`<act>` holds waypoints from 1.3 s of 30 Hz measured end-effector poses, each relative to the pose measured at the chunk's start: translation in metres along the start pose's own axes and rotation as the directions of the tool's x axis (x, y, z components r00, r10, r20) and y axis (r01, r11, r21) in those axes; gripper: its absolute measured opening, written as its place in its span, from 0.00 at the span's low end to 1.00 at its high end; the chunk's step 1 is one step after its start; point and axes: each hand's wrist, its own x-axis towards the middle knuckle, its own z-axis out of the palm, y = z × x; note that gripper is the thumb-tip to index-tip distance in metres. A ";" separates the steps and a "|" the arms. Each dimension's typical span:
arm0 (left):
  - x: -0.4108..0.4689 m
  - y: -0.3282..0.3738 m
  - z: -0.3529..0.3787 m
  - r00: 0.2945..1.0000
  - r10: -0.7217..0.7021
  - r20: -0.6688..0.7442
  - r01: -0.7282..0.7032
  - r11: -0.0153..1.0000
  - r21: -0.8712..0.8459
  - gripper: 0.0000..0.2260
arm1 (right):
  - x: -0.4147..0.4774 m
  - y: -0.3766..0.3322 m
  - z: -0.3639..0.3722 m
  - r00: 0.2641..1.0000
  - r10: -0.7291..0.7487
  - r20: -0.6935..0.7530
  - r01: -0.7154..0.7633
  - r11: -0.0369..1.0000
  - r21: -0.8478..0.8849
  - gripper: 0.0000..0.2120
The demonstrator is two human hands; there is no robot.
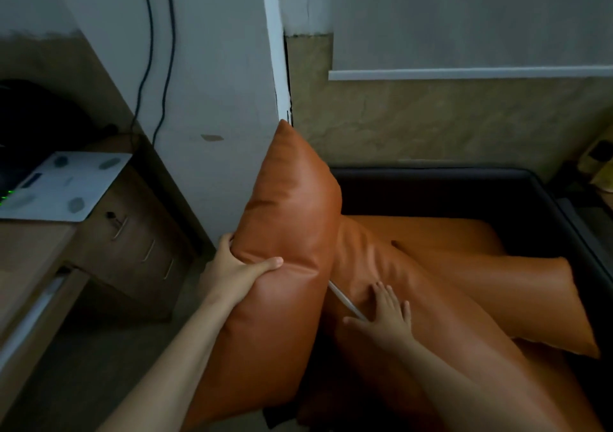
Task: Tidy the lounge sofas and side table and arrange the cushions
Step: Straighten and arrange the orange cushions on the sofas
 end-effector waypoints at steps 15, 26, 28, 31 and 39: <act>-0.005 -0.014 0.006 1.000 -0.014 -0.018 0.012 0.995 -0.099 0.46 | 0.003 -0.006 0.011 0.994 0.089 -0.066 -0.104 0.954 -0.280 0.55; -0.008 0.001 0.007 0.999 0.010 -0.044 -0.014 0.995 -0.100 0.45 | 0.005 0.009 -0.001 0.962 -0.014 -0.271 -0.061 0.962 -0.267 0.32; -0.009 0.003 0.003 0.998 0.011 -0.056 -0.015 0.997 -0.075 0.45 | 0.006 0.014 -0.006 0.957 -0.033 -0.289 -0.045 0.964 -0.261 0.28; -0.010 0.004 -0.004 0.998 0.012 -0.067 -0.015 0.999 -0.043 0.46 | 0.011 0.019 -0.010 0.952 -0.042 -0.303 -0.033 0.970 -0.240 0.24; -0.012 0.011 -0.004 0.994 -0.015 -0.105 0.011 1.000 -0.029 0.46 | 0.027 0.029 -0.026 0.925 -0.040 -0.378 0.014 0.997 -0.073 0.16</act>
